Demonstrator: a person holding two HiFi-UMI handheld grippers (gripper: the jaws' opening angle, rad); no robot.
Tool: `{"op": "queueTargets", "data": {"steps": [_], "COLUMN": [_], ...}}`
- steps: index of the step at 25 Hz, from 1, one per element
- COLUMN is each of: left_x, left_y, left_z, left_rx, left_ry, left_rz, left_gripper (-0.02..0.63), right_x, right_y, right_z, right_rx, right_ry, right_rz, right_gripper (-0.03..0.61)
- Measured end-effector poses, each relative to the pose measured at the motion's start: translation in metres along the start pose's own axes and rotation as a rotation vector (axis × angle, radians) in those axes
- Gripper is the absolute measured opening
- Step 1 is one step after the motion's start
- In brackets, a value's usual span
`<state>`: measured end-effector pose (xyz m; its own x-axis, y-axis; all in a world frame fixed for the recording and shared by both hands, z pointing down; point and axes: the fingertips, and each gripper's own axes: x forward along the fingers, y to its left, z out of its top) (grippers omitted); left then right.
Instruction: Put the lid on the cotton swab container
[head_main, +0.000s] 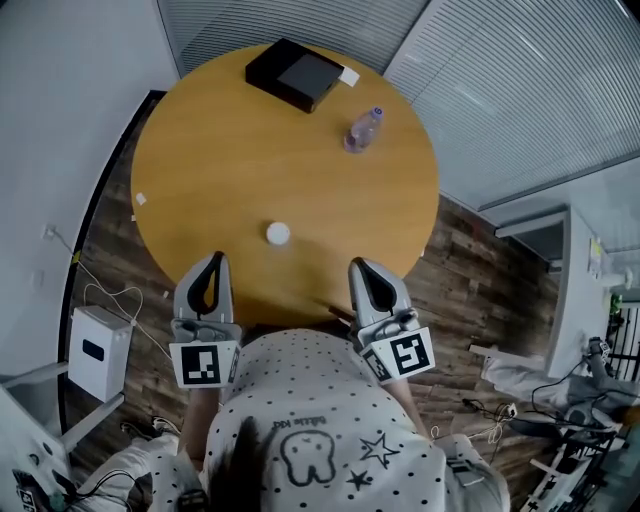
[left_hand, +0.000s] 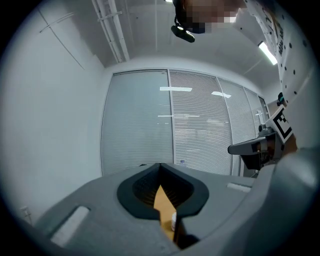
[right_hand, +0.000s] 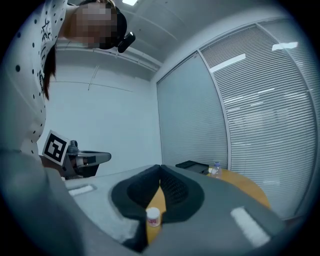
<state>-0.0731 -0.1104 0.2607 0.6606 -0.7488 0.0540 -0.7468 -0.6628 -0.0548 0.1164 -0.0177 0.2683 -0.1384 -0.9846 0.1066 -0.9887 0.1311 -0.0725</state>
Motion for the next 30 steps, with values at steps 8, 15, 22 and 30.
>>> {"op": "queueTargets", "data": {"steps": [8, 15, 22, 30], "left_x": [0.001, 0.003, 0.000, 0.005], "left_y": [-0.002, -0.001, -0.001, -0.001], "left_z": [-0.012, -0.010, -0.009, -0.012], "left_rx": [0.000, 0.005, -0.016, -0.013], "left_ry": [0.015, 0.007, 0.004, 0.012], "left_rz": [0.010, 0.010, 0.008, 0.006], "left_gripper": [0.011, 0.011, 0.011, 0.011], "right_x": [0.006, 0.009, 0.009, 0.011], "right_y": [-0.002, 0.000, 0.000, -0.005], "right_z": [-0.014, -0.015, -0.011, -0.011], "right_rx": [0.012, -0.013, -0.030, -0.036], "right_ry": [0.021, 0.044, 0.039, 0.042], "right_rz": [0.002, 0.013, 0.001, -0.001], "right_gripper": [0.005, 0.005, 0.005, 0.005]}}
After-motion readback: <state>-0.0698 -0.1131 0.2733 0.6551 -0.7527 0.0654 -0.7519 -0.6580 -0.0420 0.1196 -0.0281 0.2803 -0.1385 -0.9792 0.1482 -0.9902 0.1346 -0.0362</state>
